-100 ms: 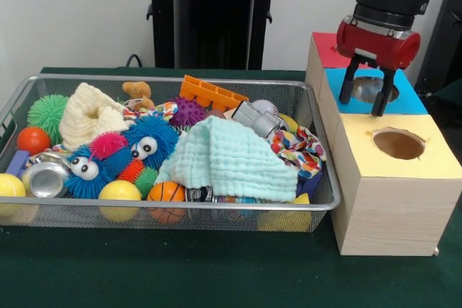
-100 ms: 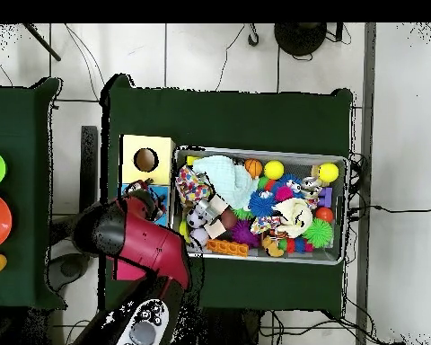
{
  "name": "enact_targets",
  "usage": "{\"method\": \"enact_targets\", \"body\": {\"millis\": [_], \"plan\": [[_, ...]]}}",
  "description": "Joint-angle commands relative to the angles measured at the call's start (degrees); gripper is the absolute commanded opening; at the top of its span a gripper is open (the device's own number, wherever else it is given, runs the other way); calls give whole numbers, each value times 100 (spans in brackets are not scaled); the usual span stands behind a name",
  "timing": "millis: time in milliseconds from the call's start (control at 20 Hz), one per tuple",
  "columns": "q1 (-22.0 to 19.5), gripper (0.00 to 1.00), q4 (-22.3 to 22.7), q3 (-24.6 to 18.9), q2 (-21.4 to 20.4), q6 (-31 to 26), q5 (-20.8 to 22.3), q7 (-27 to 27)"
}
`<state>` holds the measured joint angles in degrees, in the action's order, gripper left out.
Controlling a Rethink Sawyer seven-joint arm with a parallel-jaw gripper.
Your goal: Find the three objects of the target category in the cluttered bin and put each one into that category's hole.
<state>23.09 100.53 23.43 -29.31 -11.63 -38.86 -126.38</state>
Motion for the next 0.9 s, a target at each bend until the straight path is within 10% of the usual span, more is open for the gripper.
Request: {"method": "enact_targets", "body": {"millis": [50,900], "plan": [[-261,100,182,-709,332,338,66,-1018],[-550,100,285,-761,-36,46,284,-597]]}}
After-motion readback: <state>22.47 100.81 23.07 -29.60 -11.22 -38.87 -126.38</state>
